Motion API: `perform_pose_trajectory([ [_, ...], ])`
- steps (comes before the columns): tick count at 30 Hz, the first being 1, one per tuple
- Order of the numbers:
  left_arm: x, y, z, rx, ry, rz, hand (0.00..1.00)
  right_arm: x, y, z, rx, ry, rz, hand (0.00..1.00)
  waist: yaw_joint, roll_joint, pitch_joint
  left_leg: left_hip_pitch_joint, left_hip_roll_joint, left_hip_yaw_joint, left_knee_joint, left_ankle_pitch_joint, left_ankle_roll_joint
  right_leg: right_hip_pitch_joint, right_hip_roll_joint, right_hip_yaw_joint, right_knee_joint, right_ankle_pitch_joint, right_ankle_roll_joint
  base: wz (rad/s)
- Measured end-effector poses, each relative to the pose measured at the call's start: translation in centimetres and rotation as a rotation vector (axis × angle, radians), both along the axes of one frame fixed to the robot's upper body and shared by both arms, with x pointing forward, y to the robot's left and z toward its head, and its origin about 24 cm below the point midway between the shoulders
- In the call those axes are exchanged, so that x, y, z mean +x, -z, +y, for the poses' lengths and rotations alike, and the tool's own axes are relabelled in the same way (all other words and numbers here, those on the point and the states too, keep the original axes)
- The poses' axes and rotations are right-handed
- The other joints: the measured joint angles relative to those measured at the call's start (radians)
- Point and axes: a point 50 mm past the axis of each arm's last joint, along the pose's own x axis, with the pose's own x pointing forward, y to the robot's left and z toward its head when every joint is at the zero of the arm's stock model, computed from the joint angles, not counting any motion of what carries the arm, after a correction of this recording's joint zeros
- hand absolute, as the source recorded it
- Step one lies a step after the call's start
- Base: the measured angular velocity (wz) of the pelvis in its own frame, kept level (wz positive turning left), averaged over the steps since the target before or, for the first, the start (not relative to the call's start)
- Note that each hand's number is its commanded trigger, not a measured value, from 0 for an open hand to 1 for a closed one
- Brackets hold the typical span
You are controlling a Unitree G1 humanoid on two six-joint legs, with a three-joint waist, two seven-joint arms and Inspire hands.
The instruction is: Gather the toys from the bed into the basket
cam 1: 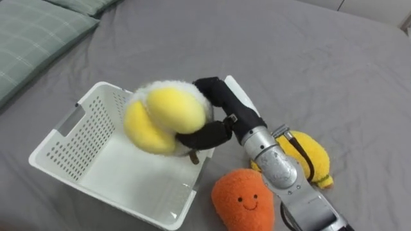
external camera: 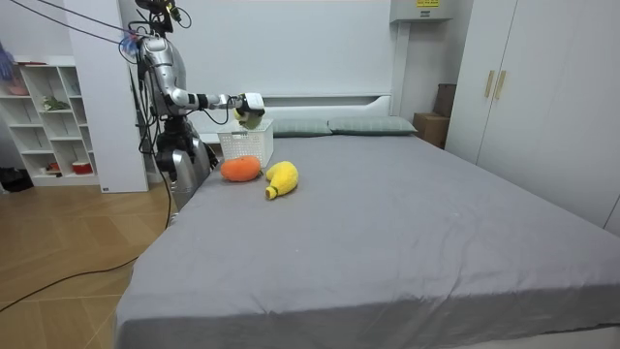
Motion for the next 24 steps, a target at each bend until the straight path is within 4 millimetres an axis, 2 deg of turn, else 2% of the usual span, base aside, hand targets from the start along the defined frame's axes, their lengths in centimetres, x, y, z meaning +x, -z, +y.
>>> perform_pose_trajectory([
  [24,0.08,-0.02,0.14,-0.021,0.003,0.003,0.00,-0.28,0.17,0.57,-0.031,-0.039,-0.001,0.00,-0.001,0.003,-0.0024,-0.001,0.000,0.000,0.007,0.000,0.000,0.000,-0.001,-0.001,0.000,0.000,0.000,0.00],
])
